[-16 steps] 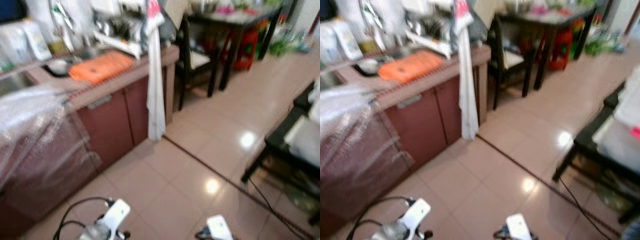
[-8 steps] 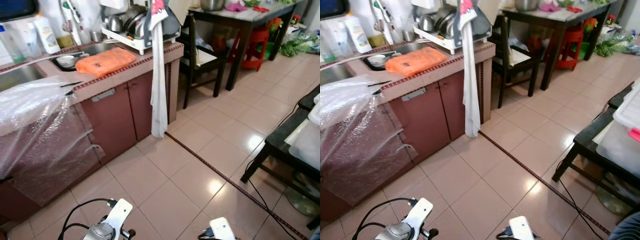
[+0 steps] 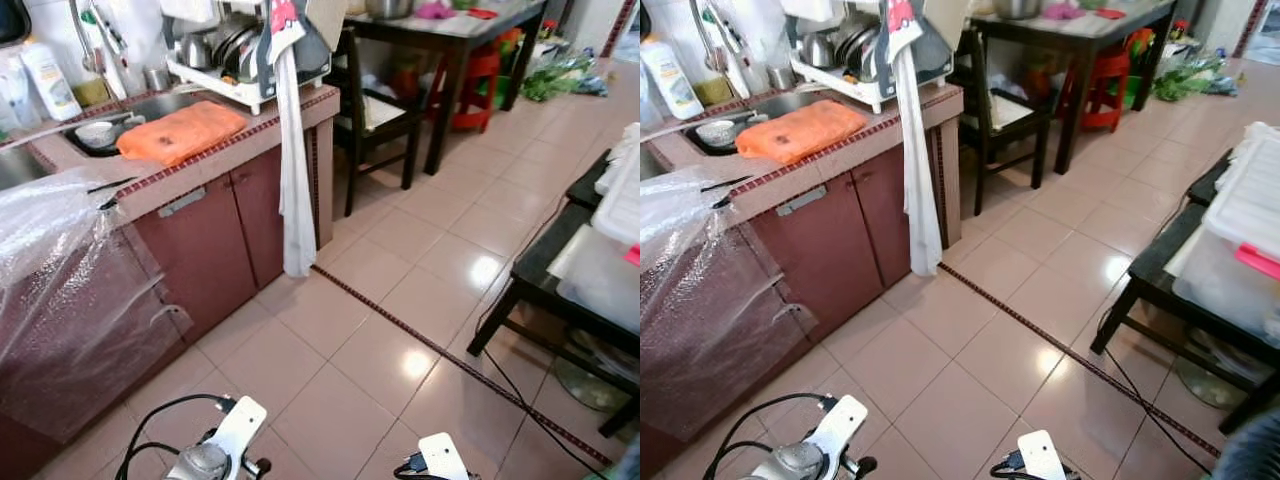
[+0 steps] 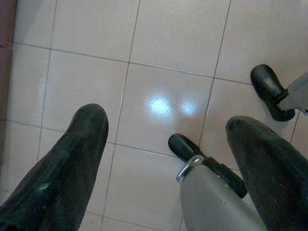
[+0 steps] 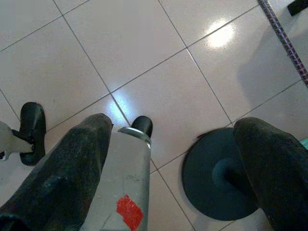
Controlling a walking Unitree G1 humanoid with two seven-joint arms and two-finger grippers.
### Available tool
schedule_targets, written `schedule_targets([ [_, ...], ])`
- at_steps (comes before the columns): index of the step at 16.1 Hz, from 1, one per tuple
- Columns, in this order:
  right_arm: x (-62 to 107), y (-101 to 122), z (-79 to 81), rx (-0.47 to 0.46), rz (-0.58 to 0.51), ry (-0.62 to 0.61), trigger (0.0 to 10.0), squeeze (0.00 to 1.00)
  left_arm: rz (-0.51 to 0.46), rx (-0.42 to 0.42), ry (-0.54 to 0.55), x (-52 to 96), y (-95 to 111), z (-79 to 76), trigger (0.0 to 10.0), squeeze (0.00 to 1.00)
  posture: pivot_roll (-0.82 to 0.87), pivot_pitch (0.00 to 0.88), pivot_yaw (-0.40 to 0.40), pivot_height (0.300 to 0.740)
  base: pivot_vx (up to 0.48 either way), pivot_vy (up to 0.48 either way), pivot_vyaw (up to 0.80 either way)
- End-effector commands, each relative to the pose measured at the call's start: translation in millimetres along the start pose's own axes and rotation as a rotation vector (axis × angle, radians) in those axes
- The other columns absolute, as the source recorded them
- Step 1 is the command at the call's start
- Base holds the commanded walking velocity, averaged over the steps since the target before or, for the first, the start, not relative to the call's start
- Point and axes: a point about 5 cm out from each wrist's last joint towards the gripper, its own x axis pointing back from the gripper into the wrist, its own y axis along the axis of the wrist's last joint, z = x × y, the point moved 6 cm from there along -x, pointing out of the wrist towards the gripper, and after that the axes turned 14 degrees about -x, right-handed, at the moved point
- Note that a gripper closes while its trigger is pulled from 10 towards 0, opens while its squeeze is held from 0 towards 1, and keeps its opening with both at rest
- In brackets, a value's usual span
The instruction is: Kitchen organization
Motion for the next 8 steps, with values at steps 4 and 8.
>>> schedule_targets([
  [4,0.1,-3.3,3.0,-0.007,0.011,0.001,10.0,0.00,0.008,-0.018,0.009,1.2,-1.5,5.6,10.0,0.00,-0.15,0.000,0.053,0.740,0.406,0.000,0.00],
  [8,0.1,-3.1,2.9,-0.012,0.010,-0.002,10.0,0.00,0.014,-0.026,0.006,1.4,-3.4,5.4,10.0,0.00,-0.16,0.000,0.054,0.740,0.413,0.000,0.00],
])
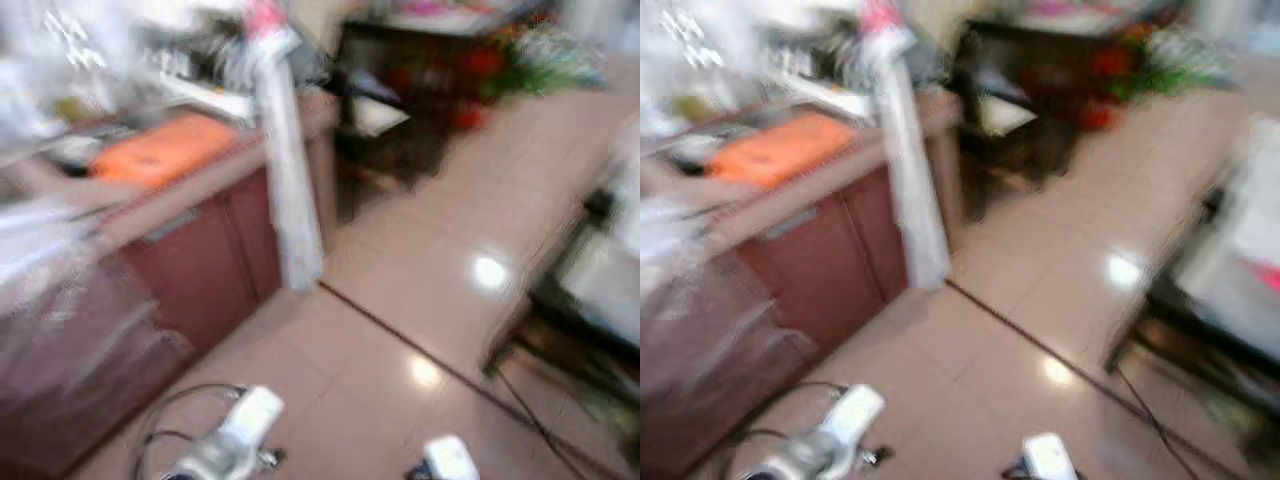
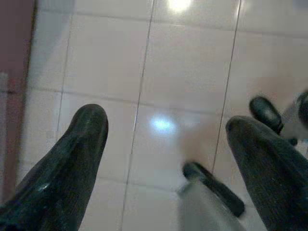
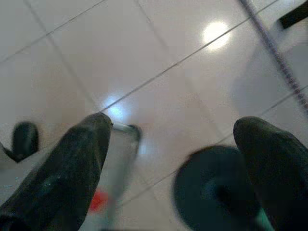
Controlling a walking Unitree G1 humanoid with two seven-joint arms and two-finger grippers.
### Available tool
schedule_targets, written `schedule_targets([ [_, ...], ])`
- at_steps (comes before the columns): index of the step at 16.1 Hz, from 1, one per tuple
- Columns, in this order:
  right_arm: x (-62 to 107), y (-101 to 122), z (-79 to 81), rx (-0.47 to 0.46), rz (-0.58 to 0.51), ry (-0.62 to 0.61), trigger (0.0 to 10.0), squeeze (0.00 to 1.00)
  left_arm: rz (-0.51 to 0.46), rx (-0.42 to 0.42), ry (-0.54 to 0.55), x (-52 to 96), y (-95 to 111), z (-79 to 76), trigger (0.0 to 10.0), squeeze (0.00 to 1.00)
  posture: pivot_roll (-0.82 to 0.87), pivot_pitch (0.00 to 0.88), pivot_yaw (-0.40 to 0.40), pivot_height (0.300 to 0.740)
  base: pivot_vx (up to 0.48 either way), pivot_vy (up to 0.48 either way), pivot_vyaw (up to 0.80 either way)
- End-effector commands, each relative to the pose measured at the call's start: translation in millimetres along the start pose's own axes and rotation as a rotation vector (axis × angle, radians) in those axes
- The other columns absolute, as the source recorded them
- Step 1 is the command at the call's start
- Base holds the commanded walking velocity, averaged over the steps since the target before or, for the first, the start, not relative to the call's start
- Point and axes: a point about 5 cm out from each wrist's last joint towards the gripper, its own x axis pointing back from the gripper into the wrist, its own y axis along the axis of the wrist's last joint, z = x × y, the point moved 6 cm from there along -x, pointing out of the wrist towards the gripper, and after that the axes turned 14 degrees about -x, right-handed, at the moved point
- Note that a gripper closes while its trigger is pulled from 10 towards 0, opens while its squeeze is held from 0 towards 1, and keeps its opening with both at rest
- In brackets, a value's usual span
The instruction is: Kitchen organization
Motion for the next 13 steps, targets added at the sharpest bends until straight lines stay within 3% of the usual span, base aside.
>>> schedule_targets([
  [1,-0.9,-0.2,16.2,-0.009,0.001,0.032,10.0,0.00,0.078,0.004,0.020,7.1,-29.6,10.5,10.0,0.00,-0.16,0.000,0.054,0.740,0.420,0.000,0.00],
  [13,-1.2,0.4,19.3,-0.016,0.001,0.035,10.0,0.00,0.089,-0.021,0.025,8.0,-30.8,14.5,10.0,0.00,-0.15,0.000,0.069,0.740,0.422,0.000,0.00],
])
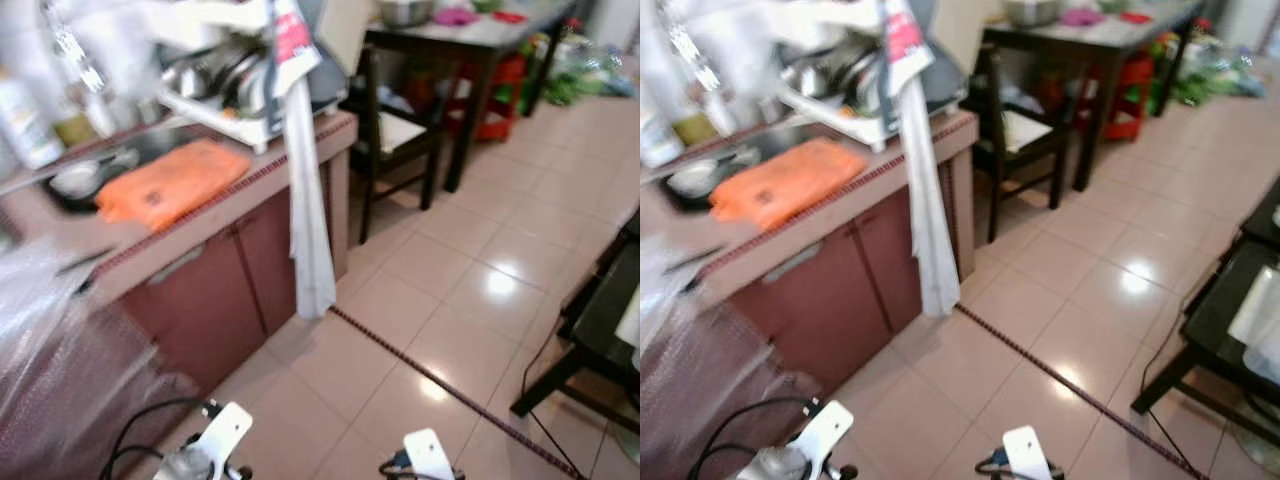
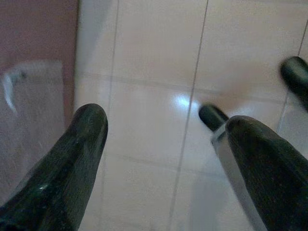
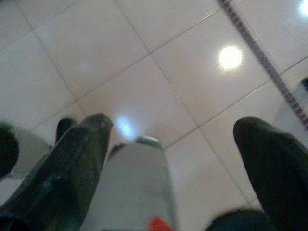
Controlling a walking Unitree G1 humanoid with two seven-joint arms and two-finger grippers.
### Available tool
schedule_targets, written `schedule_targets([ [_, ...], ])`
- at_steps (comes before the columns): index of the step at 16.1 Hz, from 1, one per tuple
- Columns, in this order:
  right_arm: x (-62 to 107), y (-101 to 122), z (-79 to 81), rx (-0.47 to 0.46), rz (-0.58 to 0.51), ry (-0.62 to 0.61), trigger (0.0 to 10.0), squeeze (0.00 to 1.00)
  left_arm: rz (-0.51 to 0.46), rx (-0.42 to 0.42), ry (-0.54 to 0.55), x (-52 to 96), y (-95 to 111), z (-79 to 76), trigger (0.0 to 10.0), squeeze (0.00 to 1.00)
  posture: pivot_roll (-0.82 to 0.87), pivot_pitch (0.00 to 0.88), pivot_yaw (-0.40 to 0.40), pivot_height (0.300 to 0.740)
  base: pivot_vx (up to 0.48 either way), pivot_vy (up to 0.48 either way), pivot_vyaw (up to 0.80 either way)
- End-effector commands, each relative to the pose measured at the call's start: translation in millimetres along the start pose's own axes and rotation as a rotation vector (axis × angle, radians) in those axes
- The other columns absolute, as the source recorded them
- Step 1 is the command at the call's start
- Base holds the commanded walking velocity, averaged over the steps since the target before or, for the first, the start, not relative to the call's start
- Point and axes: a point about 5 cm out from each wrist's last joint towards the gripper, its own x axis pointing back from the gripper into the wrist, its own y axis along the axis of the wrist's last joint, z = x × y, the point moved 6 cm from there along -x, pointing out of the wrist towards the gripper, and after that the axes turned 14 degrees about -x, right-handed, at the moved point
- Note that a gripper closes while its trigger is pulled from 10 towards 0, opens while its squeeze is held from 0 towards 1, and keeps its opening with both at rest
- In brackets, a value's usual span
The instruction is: Kitchen organization
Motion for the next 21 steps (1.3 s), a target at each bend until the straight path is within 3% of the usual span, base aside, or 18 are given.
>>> schedule_targets([
  [1,3.0,-14.3,-10.9,-0.005,0.045,-0.025,10.0,0.00,-0.018,-0.007,0.000,-1.1,7.6,-1.1,10.0,0.00,-0.15,0.000,0.069,0.740,0.420,0.000,0.00],
  [8,2.9,-12.3,-14.5,0.003,0.042,-0.028,10.0,0.00,-0.018,0.031,0.018,-1.6,8.7,-0.6,10.0,0.00,-0.14,0.000,0.046,0.740,0.357,0.000,0.00],
  [12,2.5,-8.6,-19.8,-0.004,0.044,-0.027,10.0,0.00,0.041,0.198,0.054,-0.9,-7.4,-0.5,10.0,0.00,-0.09,0.000,-0.011,0.740,0.000,0.000,0.00],
  [17,-2.3,31.8,-33.4,-0.113,-0.050,-0.055,10.0,0.00,0.101,0.249,0.084,2.9,-31.6,0.0,10.0,0.00,-0.02,0.000,-0.060,0.740,0.000,0.000,0.00],
  [21,-3.7,55.9,-39.9,-0.234,-0.116,-0.084,10.0,0.00,0.091,0.247,0.116,5.2,-32.6,11.4,10.0,0.00,-0.01,0.000,-0.049,0.740,0.000,0.000,0.00],
])
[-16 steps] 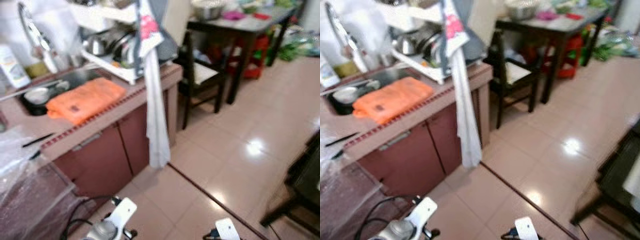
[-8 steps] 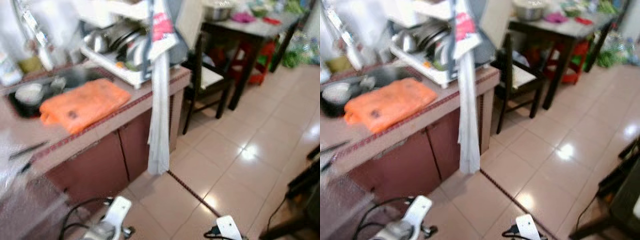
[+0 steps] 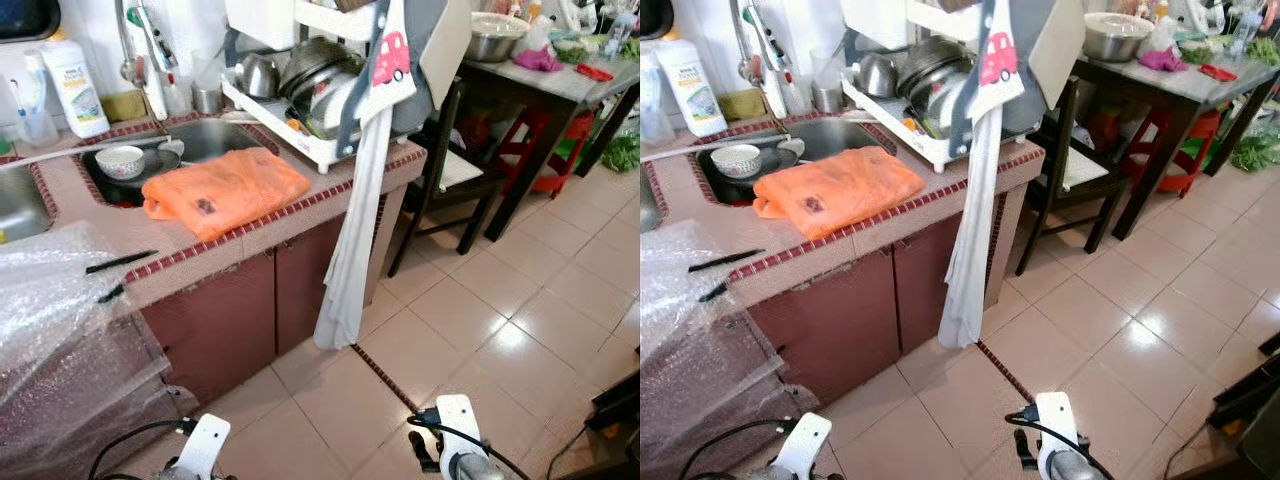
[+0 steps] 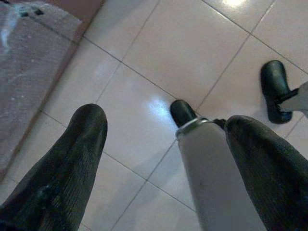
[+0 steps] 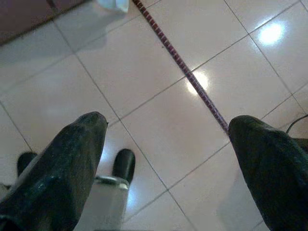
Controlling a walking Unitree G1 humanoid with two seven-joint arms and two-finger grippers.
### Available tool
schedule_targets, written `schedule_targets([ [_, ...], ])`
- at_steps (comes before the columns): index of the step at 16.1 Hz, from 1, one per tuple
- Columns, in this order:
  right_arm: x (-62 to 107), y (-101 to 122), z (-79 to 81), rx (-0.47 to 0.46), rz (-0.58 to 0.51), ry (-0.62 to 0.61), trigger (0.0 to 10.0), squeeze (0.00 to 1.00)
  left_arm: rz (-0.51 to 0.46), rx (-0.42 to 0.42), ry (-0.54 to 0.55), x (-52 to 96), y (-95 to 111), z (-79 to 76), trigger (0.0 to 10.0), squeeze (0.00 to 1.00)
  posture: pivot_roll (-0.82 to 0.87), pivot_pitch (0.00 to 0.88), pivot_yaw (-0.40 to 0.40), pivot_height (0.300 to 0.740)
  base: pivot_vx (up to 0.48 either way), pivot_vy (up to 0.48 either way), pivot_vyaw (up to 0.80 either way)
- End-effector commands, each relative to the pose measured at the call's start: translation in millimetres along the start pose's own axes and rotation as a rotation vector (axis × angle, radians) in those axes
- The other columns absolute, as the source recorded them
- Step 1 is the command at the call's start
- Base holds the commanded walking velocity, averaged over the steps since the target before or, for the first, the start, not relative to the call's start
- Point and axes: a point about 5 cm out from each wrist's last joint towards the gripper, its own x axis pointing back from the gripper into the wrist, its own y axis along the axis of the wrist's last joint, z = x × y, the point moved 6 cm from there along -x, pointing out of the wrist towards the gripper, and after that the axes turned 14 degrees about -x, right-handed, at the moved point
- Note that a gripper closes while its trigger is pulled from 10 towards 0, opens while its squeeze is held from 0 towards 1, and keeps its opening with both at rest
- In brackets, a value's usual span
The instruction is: Kitchen organization
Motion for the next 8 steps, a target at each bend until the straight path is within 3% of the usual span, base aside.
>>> schedule_targets([
  [1,-0.7,5.1,-3.5,-0.030,-0.011,-0.020,10.0,0.00,-0.021,-0.008,0.021,0.1,9.0,5.7,10.0,0.00,-0.01,0.000,-0.049,0.740,0.000,0.000,0.00],
  [4,-0.5,6.1,-6.8,-0.109,-0.025,-0.046,10.0,0.00,-0.052,-0.042,0.029,0.9,19.1,12.1,10.0,0.00,-0.02,0.000,-0.019,0.740,0.000,0.000,0.00],
  [8,1.9,-6.0,-10.7,-0.116,-0.004,-0.068,10.0,0.00,-0.082,-0.112,0.015,1.0,31.9,11.3,10.0,0.00,-0.04,0.000,0.018,0.740,0.000,0.000,0.00],
])
